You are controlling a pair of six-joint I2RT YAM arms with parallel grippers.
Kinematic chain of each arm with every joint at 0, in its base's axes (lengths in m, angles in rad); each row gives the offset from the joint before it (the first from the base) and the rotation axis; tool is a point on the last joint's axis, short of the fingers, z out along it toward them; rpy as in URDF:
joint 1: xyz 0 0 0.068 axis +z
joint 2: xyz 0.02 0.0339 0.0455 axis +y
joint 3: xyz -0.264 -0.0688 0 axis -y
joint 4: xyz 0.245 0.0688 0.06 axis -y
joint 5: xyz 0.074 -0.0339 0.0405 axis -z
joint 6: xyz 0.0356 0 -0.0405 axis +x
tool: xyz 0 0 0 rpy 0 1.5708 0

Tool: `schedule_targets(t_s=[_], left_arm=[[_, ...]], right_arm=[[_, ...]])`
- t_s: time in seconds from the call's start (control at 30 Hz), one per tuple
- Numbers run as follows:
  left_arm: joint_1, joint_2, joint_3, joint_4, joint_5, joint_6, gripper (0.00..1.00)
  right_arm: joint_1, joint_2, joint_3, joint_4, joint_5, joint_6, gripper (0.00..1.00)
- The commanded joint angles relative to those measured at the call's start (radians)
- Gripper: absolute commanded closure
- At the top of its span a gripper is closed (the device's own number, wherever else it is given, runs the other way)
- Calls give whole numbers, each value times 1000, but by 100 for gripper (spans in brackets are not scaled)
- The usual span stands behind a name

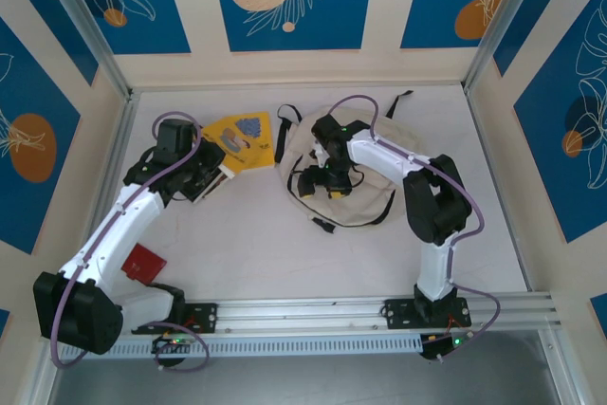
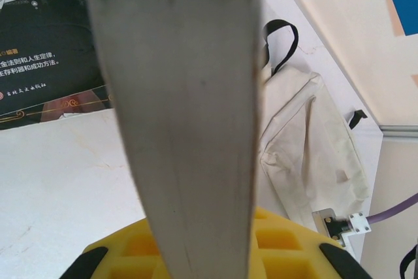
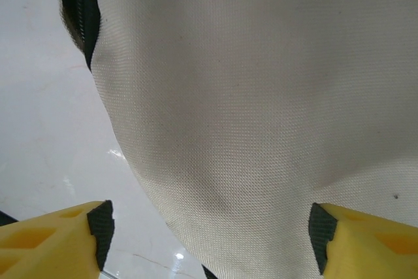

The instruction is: Pack the student bag

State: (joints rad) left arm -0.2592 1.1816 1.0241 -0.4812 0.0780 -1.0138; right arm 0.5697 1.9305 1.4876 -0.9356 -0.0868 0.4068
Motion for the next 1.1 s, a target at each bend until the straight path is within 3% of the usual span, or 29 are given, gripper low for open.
schedule_targets(t_s=[0.0, 0.27, 0.63, 0.73, 0.83, 1.07], left_arm=[[15, 0, 43, 61, 26, 22, 100], [18, 15, 42, 65, 44, 22, 100], [29, 18, 40, 60, 59, 27, 100], [34, 10, 38, 20, 63, 55, 100], [51, -19, 17, -15, 66, 82, 100], [75, -91, -25, -20, 145, 151, 100]], right_arm=[[6, 33, 34, -53, -24, -35, 24], [-14, 62, 49, -81, 66, -23, 37], [-30, 56, 91, -84, 67, -6, 87], [-34, 37, 114, -80, 92, 12, 94], [-37, 15, 155, -83, 129, 33, 100], [-51, -27, 289, -70, 173, 89, 100]])
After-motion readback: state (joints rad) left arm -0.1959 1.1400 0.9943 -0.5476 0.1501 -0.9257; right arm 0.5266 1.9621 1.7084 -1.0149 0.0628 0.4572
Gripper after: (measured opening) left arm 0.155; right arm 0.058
